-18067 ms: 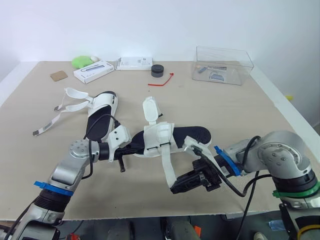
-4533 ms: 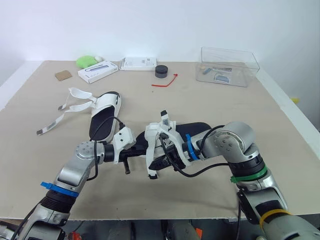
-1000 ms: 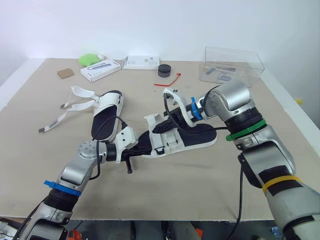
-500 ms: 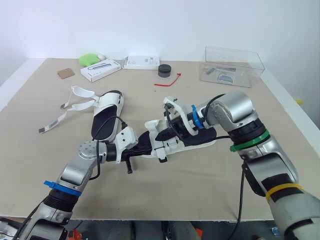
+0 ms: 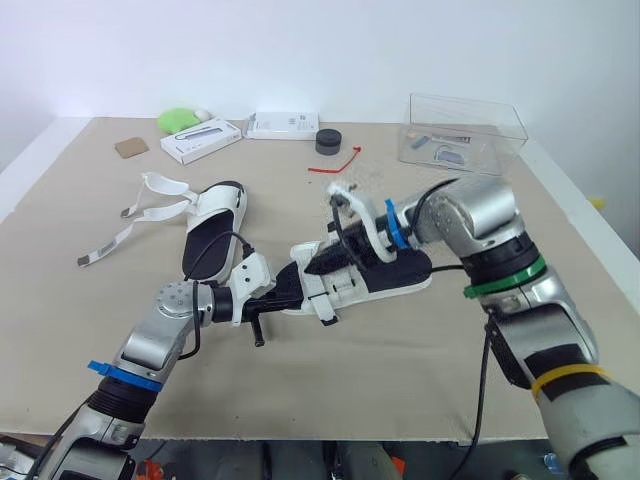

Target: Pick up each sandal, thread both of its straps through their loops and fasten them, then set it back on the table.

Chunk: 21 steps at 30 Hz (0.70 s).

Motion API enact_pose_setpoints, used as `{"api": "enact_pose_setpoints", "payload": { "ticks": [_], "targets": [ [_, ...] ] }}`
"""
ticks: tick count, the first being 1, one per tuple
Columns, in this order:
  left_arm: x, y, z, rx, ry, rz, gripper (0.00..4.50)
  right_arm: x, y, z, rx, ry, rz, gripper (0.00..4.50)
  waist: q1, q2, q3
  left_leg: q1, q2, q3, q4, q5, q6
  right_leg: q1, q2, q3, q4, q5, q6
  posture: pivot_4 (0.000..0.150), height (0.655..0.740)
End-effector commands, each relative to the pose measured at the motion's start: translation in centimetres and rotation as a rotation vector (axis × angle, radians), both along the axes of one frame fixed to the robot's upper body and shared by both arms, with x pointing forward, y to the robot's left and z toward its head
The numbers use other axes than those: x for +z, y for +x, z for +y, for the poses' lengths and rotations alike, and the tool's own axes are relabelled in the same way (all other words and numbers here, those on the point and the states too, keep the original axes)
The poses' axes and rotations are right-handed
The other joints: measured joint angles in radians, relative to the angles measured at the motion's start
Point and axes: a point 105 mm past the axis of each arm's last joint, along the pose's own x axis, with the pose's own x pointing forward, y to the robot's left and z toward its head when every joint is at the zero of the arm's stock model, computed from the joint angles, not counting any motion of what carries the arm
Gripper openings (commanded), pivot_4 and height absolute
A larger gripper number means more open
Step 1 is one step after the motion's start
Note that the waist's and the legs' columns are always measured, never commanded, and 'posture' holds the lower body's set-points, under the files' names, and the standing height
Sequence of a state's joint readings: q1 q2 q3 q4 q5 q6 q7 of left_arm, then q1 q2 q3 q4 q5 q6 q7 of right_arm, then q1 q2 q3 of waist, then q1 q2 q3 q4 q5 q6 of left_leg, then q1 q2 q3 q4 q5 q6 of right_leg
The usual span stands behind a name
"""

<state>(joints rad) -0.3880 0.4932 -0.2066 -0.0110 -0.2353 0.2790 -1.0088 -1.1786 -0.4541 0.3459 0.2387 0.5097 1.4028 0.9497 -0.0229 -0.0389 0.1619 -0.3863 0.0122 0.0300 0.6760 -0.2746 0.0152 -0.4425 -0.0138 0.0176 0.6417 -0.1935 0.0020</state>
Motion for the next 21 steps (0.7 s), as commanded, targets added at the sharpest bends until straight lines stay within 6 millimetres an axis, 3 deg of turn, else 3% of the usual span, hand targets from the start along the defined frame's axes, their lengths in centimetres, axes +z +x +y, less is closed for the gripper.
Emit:
{"api": "enact_pose_setpoints", "payload": {
  "ticks": [1, 2, 6, 21],
  "targets": [
    [-1.2, 0.0, 0.4, 0.025, 0.037, 0.031, 0.0, 0.8, 0.5, 0.1, -0.018, 0.028, -0.007, 1.97, 0.0, 0.0, 0.0, 0.0, 0.0, 0.0, 0.0, 0.0, 0.0, 0.0, 0.0, 0.0, 0.0, 0.0, 0.0, 0.15, 0.74],
    [-1.2, 0.0, 0.4, 0.026, 0.037, 0.031, 0.0, 0.7, 0.5, 0.1, -0.02, 0.026, -0.001, 1.97, 0.0, 0.0, 0.0, 0.0, 0.0, 0.0, 0.0, 0.0, 0.0, 0.0, 0.0, 0.0, 0.0, 0.0, 0.0, 0.15, 0.74],
    [-1.2, 0.0, 0.6, 0.031, 0.039, 0.029, 0.0, 0.1, 0.3, 0.0, -0.02, 0.013, 0.033, 0.15, 0.0, 0.0, 0.0, 0.0, 0.0, 0.0, 0.0, 0.0, 0.0, 0.0, 0.0, 0.0, 0.0, 0.0, 0.0, 0.15, 0.74],
    [-1.2, 0.2, 0.6, 0.023, 0.045, 0.028, 0.0, -1.8, -2.7, -0.7, 0.046, -0.04, 0.059, 0.06, 0.0, 0.0, 0.0, 0.0, 0.0, -0.001, 0.0, 0.0, 0.0, 0.0, 0.0, 0.0, 0.001, -0.001, 0.0, 0.15, 0.74]
  ]
}}
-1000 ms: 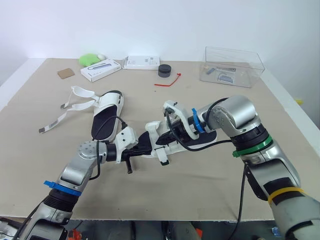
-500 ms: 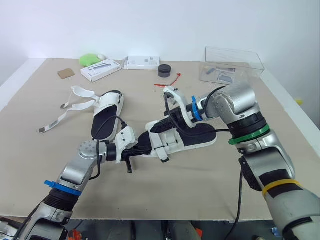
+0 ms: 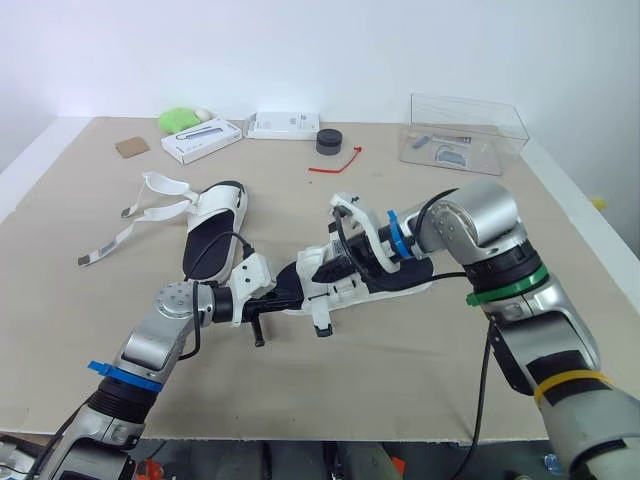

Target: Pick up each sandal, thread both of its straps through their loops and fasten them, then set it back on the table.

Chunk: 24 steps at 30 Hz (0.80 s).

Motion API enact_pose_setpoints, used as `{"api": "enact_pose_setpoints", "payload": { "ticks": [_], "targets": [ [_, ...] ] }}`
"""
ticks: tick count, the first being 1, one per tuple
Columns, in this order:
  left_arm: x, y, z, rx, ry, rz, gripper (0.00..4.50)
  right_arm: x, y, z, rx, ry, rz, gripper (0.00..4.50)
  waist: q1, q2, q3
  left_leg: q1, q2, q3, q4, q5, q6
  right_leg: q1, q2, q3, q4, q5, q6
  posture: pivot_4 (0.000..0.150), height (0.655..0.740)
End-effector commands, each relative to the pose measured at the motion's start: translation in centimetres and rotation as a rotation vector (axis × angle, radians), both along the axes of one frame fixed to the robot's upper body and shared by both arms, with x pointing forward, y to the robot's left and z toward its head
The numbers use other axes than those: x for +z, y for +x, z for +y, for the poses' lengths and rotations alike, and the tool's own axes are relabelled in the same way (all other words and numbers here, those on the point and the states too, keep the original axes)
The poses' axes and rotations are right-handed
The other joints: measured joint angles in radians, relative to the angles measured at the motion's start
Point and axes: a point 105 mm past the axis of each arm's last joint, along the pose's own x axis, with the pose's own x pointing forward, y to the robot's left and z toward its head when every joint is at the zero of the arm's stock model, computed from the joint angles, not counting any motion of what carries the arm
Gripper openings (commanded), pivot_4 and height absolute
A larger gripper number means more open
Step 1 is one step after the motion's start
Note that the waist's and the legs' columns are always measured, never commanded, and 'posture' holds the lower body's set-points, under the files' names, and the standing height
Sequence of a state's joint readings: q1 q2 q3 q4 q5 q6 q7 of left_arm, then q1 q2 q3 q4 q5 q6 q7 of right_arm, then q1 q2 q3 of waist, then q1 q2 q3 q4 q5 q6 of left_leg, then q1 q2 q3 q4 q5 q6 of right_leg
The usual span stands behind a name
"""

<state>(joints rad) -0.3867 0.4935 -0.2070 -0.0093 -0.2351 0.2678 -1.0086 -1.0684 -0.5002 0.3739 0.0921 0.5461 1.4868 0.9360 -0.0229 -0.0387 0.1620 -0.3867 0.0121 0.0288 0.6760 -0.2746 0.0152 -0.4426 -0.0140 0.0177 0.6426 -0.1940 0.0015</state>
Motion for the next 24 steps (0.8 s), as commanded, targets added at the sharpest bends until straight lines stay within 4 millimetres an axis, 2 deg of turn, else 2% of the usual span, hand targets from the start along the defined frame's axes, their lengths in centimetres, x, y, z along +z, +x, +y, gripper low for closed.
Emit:
{"api": "enact_pose_setpoints", "payload": {
  "ticks": [1, 4, 9, 14, 18, 19, 24],
  "targets": [
    [-1.2, 0.2, 0.7, 0.024, 0.047, 0.036, 0.0, 1.2, -0.5, 0.5, 0.021, 0.032, -0.019, 0.06, 0.0, 0.0, 0.0, 0.0, 0.0, 0.0, 0.0, 0.0, 0.0, 0.0, 0.0, 0.0, 0.0, 0.0, 0.0, 0.15, 0.74],
    [-1.2, 0.2, 0.6, 0.021, 0.048, 0.036, 0.0, 2.2, -0.1, 0.8, 0.007, 0.063, -0.029, 0.06, 0.0, 0.0, 0.0, 0.0, 0.0, 0.0, 0.0, 0.0, 0.0, 0.0, 0.0, 0.0, 0.0, 0.0, 0.0, 0.15, 0.74],
    [-1.2, 0.3, 0.5, 0.016, 0.046, 0.035, 0.0, 2.6, 0.7, 0.9, -0.016, 0.073, -0.065, 0.06, 0.0, 0.0, 0.0, 0.0, 0.0, 0.0, 0.0, 0.0, 0.0, 0.0, 0.0, 0.0, 0.0, 0.0, 0.0, 0.15, 0.74],
    [-1.2, 0.3, 0.4, 0.014, 0.047, 0.036, 0.0, 2.7, 1.1, 0.8, -0.009, 0.065, -0.091, 1.79, 0.0, 0.0, 0.0, 0.0, 0.0, 0.0, 0.0, 0.0, 0.0, 0.0, 0.001, 0.0, 0.0, 0.0, 0.0, 0.15, 0.74],
    [-1.3, 0.1, 0.4, 0.013, 0.049, 0.037, 0.0, 2.9, 0.7, 0.4, 0.002, 0.058, -0.09, 3.8, 0.0, 0.0, 0.0, 0.0, 0.0, 0.0, 0.0, 0.0, 0.0, 0.0, 0.001, 0.0, 0.0, 0.0, 0.0, 0.15, 0.74],
    [-1.3, 0.1, 0.4, 0.013, 0.049, 0.038, 0.0, 3.0, 0.1, 0.1, 0.019, 0.058, -0.081, 4.19, 0.0, 0.0, 0.0, 0.0, 0.0, 0.0, 0.0, 0.0, 0.0, 0.0, 0.001, 0.0, 0.0, 0.0, 0.0, 0.15, 0.74],
    [-1.3, 0.0, 0.7, 0.018, 0.052, 0.038, 0.0, 3.5, -2.5, -2.0, 0.086, 0.056, -0.064, 4.19, 0.002, 0.0, 0.0, -0.001, 0.0, -0.001, 0.0, 0.0, 0.0, 0.0, 0.0, -0.001, 0.0, -0.001, 0.0, 0.15, 0.74]
  ]
}}
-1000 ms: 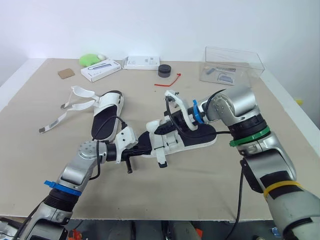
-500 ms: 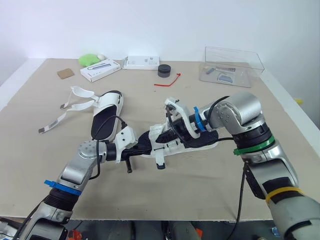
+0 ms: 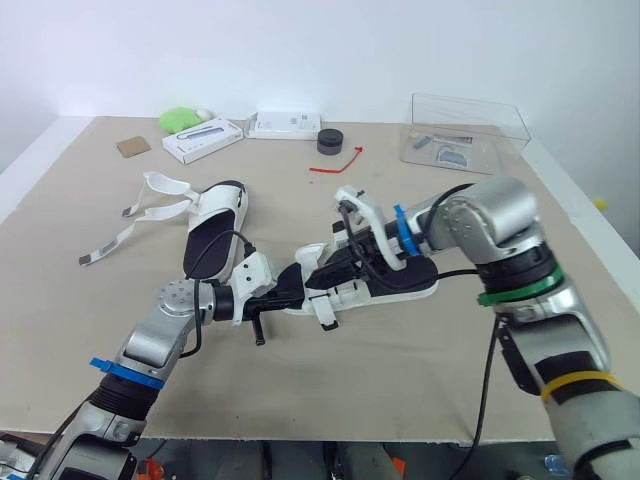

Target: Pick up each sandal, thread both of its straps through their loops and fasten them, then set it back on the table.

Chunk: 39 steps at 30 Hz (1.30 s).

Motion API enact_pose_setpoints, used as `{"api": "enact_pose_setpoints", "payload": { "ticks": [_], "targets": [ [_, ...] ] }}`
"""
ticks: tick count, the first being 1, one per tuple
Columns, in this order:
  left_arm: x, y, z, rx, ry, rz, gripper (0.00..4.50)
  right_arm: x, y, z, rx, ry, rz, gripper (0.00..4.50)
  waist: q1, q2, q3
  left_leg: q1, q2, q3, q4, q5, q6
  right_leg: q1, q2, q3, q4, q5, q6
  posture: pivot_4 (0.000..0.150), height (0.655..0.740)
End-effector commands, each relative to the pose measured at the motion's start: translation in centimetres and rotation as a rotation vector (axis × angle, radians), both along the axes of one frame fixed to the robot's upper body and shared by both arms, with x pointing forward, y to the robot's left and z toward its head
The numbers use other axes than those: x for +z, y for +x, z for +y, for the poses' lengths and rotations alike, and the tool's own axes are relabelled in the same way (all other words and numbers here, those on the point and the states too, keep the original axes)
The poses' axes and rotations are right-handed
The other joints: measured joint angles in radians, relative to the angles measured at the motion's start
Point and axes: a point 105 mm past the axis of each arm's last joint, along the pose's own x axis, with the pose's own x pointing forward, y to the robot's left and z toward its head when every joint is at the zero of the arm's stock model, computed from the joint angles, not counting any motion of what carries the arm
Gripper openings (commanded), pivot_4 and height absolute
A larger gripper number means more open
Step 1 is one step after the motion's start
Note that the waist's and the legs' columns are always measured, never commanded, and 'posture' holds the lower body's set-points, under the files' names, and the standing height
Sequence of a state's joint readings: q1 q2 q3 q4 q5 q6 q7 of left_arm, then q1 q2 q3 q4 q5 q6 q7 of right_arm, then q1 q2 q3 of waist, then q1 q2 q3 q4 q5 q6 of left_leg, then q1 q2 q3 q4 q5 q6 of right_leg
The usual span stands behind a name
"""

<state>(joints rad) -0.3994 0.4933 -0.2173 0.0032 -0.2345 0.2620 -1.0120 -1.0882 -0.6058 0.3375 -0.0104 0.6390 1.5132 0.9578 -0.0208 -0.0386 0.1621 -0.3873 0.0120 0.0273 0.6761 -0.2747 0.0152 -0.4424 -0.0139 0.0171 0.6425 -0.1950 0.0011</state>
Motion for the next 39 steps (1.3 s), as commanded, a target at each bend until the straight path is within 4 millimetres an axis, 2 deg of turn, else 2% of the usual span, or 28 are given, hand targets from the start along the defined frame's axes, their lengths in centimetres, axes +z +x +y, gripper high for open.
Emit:
{"api": "enact_pose_setpoints", "payload": {
  "ticks": [1, 6, 8, 9, 11, 14, 21, 27, 32, 33, 34, 36, 37, 39],
  "targets": [
    [-1.3, -0.2, 0.9, 0.028, 0.048, 0.041, 0.0, 0.9, -1.9, -1.1, 0.061, 0.03, -0.012, 4.19, 0.0, 0.0, 0.0, 0.0, 0.0, 0.0, 0.0, 0.0, 0.0, 0.0, 0.0, 0.0, 0.0, 0.0, 0.0, 0.15, 0.74],
    [-1.4, -0.3, 0.9, 0.025, 0.053, 0.044, 0.0, 1.0, -4.0, -2.0, 0.131, 0.077, 0.0, 4.19, -0.001, 0.0, 0.0, 0.0, 0.0, 0.0, 0.0, 0.0, 0.0, 0.0, 0.002, 0.0, 0.0, -0.001, 0.0, 0.15, 0.74],
    [-1.4, -0.3, 1.0, 0.024, 0.053, 0.045, 0.0, 0.1, -5.0, -2.0, 0.17, 0.078, 0.004, 4.19, 0.0, 0.0, 0.0, 0.001, 0.0, 0.0, 0.0, 0.0, 0.0, 0.0, 0.003, 0.001, 0.0, -0.002, 0.003, 0.15, 0.74],
    [-1.4, -0.3, 1.0, 0.023, 0.054, 0.046, 0.0, -1.0, -5.1, -1.9, 0.161, 0.06, -0.003, 4.19, 0.0, 0.0, 0.0, 0.001, 0.001, -0.001, 0.0, 0.0, 0.0, 0.001, 0.004, 0.001, 0.0, -0.003, 0.004, 0.15, 0.74],
    [-1.4, -0.2, 0.9, 0.021, 0.055, 0.045, 0.0, -3.1, -4.6, -1.8, 0.111, 0.032, -0.02, 4.19, -0.001, 0.0, 0.0, 0.001, 0.001, -0.001, 0.0, 0.0, 0.0, 0.001, 0.005, 0.002, 0.0, -0.004, 0.005, 0.15, 0.74],
    [-1.3, -0.2, 0.8, 0.02, 0.052, 0.044, 0.0, -4.8, -3.7, -1.6, 0.049, 0.024, -0.056, 4.19, -0.001, 0.0, 0.0, 0.001, 0.001, -0.001, 0.0, 0.0, 0.0, 0.001, 0.005, 0.003, 0.0, -0.005, 0.006, 0.15, 0.74],
    [-1.3, -0.3, 0.9, 0.016, 0.058, 0.046, 0.0, -5.4, -1.9, -1.2, -0.057, 0.057, -0.121, 4.19, -0.001, 0.0, 0.0, 0.001, 0.002, -0.001, 0.001, 0.001, 0.0, 0.001, 0.007, 0.003, 0.001, -0.004, 0.005, 0.15, 0.74],
    [-1.3, -0.3, 0.9, 0.018, 0.059, 0.046, 0.0, -5.5, -3.0, -0.5, -0.036, 0.08, -0.038, 4.19, -0.001, 0.0, 0.0, 0.001, 0.002, -0.001, 0.001, 0.001, 0.0, 0.001, 0.007, 0.004, 0.001, -0.004, 0.005, 0.15, 0.74],
    [-1.4, -0.3, 0.9, 0.02, 0.058, 0.047, 0.0, -5.5, -2.7, -0.6, -0.079, 0.079, 0.0, 2.06, -0.001, 0.0, 0.0, 0.001, 0.002, -0.001, 0.001, 0.001, 0.0, 0.001, 0.007, 0.004, 0.001, -0.004, 0.004, 0.15, 0.74],
    [-1.4, -0.3, 0.9, 0.02, 0.057, 0.048, 0.0, -5.4, -2.7, -0.6, -0.084, 0.082, 0.011, 1.76, -0.001, 0.0, 0.0, 0.001, 0.002, -0.001, 0.001, 0.001, 0.0, 0.001, 0.007, 0.004, 0.001, -0.004, 0.004, 0.15, 0.74],
    [-1.4, -0.3, 0.9, 0.021, 0.057, 0.048, 0.0, -5.5, -2.7, -0.6, -0.088, 0.082, 0.022, 1.09, -0.001, 0.0, 0.0, 0.001, 0.002, -0.001, 0.001, 0.001, 0.0, 0.001, 0.007, 0.004, 0.001, -0.004, 0.004, 0.15, 0.74],
    [-1.4, -0.3, 0.9, 0.023, 0.056, 0.049, 0.0, -5.6, -2.9, -0.7, -0.088, 0.074, 0.035, 0.23, -0.001, 0.0, 0.0, 0.001, 0.002, -0.001, 0.001, 0.001, 0.0, 0.001, 0.007, 0.004, 0.001, -0.004, 0.004, 0.15, 0.74],
    [-1.4, -0.3, 0.9, 0.024, 0.055, 0.049, 0.0, -5.6, -2.9, -0.7, -0.087, 0.071, 0.04, 0.09, -0.001, 0.0, 0.0, 0.001, 0.002, -0.001, 0.001, 0.001, 0.0, 0.001, 0.007, 0.004, 0.001, -0.004, 0.004, 0.15, 0.74],
    [-1.4, -0.3, 0.9, 0.024, 0.055, 0.049, 0.0, -6.0, -3.4, -0.8, -0.073, 0.05, 0.059, 0.09, -0.001, 0.0, 0.0, 0.001, 0.002, -0.001, 0.001, 0.001, 0.0, 0.001, 0.007, 0.004, 0.001, -0.004, 0.004, 0.15, 0.74]
  ]
}}
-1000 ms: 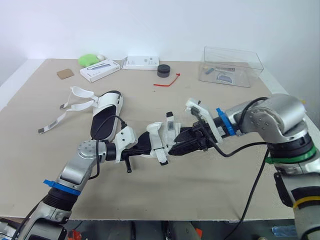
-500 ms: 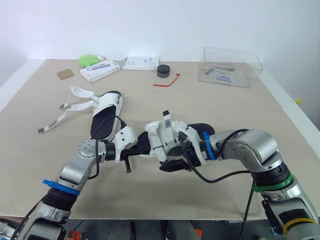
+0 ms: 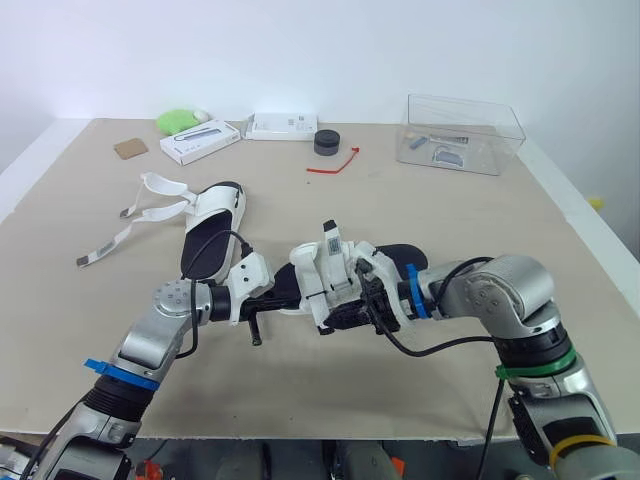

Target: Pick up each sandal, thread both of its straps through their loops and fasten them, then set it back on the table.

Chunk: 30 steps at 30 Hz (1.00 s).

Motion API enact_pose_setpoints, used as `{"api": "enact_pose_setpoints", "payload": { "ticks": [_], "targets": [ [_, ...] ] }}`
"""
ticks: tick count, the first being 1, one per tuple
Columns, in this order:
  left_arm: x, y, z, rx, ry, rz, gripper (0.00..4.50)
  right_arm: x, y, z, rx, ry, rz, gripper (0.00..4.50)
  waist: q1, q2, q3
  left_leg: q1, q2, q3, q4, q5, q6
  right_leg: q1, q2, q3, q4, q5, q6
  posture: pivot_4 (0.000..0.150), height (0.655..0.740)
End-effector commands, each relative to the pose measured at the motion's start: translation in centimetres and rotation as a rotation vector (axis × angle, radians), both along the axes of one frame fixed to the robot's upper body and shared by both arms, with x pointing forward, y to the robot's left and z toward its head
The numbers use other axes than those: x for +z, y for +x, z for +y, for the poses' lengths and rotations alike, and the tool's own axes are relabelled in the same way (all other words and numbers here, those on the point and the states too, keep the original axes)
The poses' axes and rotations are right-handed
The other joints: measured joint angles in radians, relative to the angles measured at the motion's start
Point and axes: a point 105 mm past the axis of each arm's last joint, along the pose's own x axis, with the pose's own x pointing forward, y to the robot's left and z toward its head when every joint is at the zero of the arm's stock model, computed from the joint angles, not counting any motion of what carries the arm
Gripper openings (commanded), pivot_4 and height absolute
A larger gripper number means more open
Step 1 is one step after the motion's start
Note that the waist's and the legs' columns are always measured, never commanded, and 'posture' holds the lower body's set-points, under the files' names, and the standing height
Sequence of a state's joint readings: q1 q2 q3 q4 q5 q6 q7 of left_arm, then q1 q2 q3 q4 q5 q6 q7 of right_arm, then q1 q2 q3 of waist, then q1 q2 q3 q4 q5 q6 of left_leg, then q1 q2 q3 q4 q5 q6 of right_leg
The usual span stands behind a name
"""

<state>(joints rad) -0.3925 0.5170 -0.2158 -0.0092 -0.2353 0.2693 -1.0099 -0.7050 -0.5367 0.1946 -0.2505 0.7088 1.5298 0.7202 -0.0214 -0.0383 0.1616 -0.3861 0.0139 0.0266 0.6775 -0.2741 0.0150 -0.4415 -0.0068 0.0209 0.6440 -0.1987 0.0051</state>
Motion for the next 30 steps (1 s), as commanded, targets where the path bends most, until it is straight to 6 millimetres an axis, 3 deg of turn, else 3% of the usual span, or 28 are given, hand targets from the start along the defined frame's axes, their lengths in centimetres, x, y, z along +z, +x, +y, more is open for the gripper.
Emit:
{"api": "enact_pose_setpoints", "payload": {
  "ticks": [1, 11, 17, 20, 22, 26, 30],
  "targets": [
    [-1.4, -0.2, 0.4, 0.015, 0.034, 0.05, 0.0, 0.5, -0.8, 0.0, 0.04, -0.003, 0.007, 0.09, 0.0, 0.0, 0.0, 0.0, 0.0, 0.0, 0.0, 0.0, 0.0, 0.0, 0.0, 0.0, 0.0, 0.0, 0.0, 0.15, 0.74],
    [-1.5, -0.2, 0.4, 0.012, 0.035, 0.05, 0.0, -0.2, -4.5, -0.8, 0.19, -0.082, 0.088, 0.09, 0.0, 0.0, 0.0, 0.0, 0.0, 0.0, 0.0, 0.0, 0.0, 0.0, 0.0, 0.0, 0.0, -0.001, 0.002, 0.15, 0.74],
    [-1.4, 0.1, 0.4, 0.012, 0.036, 0.047, 0.0, 0.4, -4.1, -0.7, 0.184, -0.061, 0.062, 0.09, 0.0, 0.0, 0.0, 0.0, -0.001, 0.0, 0.0, 0.0, 0.0, 0.0, 0.0, 0.0, 0.0, -0.003, 0.004, 0.15, 0.74],
    [-1.4, 0.1, 0.4, 0.01, 0.037, 0.048, 0.0, 0.8, -3.3, -0.7, 0.173, -0.065, -0.012, 0.98, 0.0, 0.0, 0.0, -0.001, -0.001, 0.0, 0.0, 0.0, 0.0, 0.0, 0.0, 0.0, 0.0, -0.003, 0.004, 0.15, 0.74],
    [-1.4, 0.0, 0.3, 0.007, 0.036, 0.049, 0.0, 1.0, -2.9, -1.0, 0.201, -0.102, -0.127, 1.97, 0.0, 0.0, 0.0, -0.001, -0.001, 0.0, 0.0, 0.0, 0.0, 0.0, 0.0, 0.0, 0.0, -0.003, 0.004, 0.15, 0.74],
    [-1.4, 0.0, 0.3, 0.006, 0.036, 0.048, 0.0, 1.6, -1.7, -2.1, 0.387, -0.195, -0.593, 3.85, 0.0, 0.0, 0.0, 0.0, -0.001, 0.0, 0.0, 0.0, 0.0, 0.0, 0.0, 0.0, 0.0, -0.004, 0.006, 0.15, 0.74],
    [-1.4, 0.1, 0.3, 0.005, 0.035, 0.047, 0.0, 2.0, -2.8, -2.3, 0.686, -0.187, -0.979, 3.85, 0.0, 0.0, 0.0, 0.0, -0.001, 0.001, 0.0, 0.0, 0.0, 0.0, 0.003, 0.0, 0.0, -0.005, 0.007, 0.15, 0.74]
  ]
}}
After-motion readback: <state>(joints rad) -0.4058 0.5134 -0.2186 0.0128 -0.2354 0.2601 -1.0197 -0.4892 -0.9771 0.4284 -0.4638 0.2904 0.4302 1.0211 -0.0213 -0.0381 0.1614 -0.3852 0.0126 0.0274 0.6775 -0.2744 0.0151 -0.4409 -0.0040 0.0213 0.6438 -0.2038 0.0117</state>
